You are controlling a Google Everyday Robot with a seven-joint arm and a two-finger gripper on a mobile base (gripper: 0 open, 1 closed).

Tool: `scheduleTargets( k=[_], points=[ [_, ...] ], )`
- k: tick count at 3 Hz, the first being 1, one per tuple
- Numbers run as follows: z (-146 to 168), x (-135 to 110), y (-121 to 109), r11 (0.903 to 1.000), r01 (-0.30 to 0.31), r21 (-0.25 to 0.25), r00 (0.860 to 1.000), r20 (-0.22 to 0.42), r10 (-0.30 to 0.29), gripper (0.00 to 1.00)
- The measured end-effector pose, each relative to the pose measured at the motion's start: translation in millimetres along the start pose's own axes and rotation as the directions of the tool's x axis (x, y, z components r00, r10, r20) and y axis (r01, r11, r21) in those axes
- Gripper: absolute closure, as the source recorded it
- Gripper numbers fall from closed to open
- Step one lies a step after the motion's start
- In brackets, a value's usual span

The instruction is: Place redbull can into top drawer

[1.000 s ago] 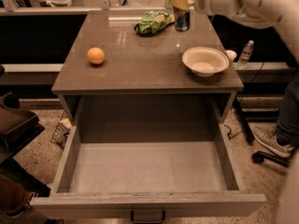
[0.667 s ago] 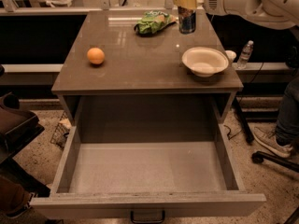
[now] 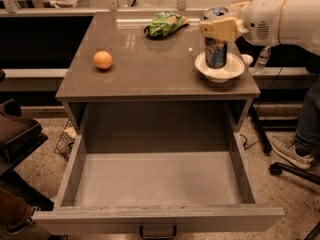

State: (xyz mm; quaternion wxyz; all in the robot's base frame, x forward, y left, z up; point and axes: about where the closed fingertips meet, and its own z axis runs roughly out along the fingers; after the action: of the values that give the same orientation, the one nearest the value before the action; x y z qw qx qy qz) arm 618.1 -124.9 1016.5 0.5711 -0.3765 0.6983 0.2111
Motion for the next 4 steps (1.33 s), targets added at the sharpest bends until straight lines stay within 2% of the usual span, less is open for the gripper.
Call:
scheduleTargets(
  k=[1,2,3,4],
  points=[
    [-26.5,9.6,35.2,0.9893,0.025,-0.144,0.998,0.061,-0.016,1.0],
    [-30.9,12.2,53.2,0.9748,0.064,-0.214,0.996,0.08,-0.048,1.0],
    [-30.2,11.6,52.5,0.9757,0.062,-0.21,0.996,0.079,-0.046,1.0],
    [-20.3,25.9,56.1,0.9744,0.046,-0.22,0.997,0.065,-0.032,1.0]
  ],
)
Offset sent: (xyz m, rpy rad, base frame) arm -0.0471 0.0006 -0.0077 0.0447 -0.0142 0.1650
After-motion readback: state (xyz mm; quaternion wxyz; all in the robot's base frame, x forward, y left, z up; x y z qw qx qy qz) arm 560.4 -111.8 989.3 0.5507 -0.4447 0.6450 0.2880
